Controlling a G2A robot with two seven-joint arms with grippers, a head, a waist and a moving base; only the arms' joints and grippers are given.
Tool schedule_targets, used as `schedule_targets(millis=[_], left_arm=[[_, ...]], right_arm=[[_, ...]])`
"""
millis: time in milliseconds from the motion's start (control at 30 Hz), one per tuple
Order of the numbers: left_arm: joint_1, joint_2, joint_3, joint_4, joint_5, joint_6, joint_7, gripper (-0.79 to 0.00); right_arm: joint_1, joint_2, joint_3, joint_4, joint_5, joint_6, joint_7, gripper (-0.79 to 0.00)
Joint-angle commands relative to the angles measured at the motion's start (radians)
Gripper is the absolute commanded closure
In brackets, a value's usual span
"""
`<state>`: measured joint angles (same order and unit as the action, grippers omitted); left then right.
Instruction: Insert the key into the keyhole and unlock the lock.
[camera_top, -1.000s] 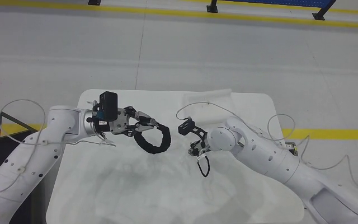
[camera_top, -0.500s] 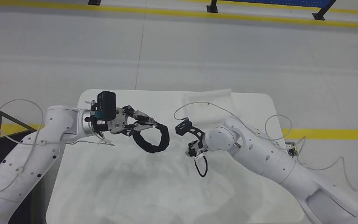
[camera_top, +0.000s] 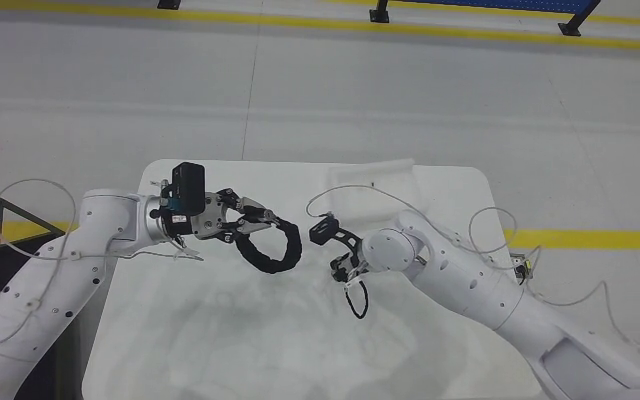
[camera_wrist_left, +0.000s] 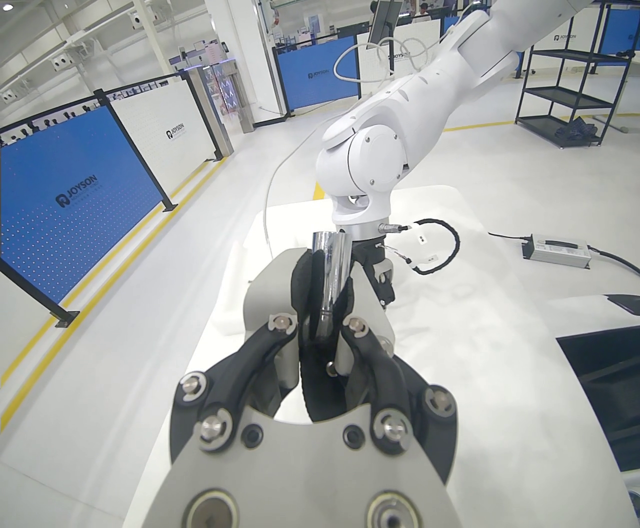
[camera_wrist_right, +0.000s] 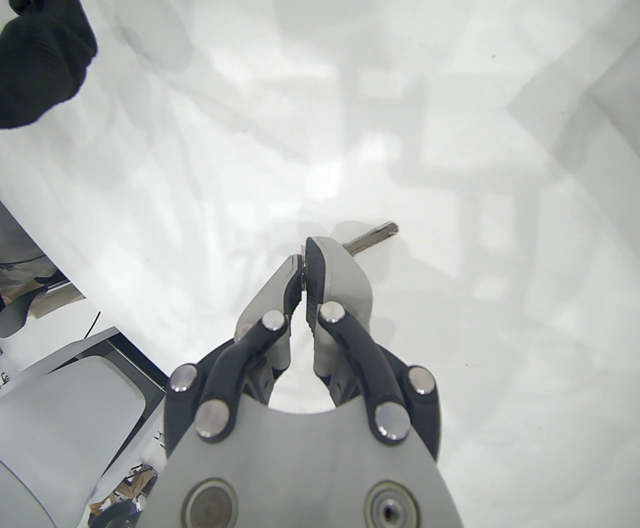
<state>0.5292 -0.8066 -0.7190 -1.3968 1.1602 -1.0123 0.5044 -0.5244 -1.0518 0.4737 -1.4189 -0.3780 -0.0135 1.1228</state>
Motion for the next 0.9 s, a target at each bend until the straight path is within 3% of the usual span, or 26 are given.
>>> schedule_targets(millis=[0,300,867], left_arm=[[0.001,0.000,-0.002,0.001,0.000,0.000,0.000,0.000],[0.009,-0.004,-0.024,-0.010,0.031,0.008,0.010,0.000],[0.055,-0.060,-0.003,-0.046,0.206,0.208,0.190,0.000]], right_arm=[[-0.003,-0.001,0.006,-0.008,0.001,0.001,0.006,0.000],[-0.019,0.022,0.117,-0.088,0.042,0.055,0.030,0.000],[-0.151,0.137,0.547,-0.563,0.148,0.241,0.191,0.000]])
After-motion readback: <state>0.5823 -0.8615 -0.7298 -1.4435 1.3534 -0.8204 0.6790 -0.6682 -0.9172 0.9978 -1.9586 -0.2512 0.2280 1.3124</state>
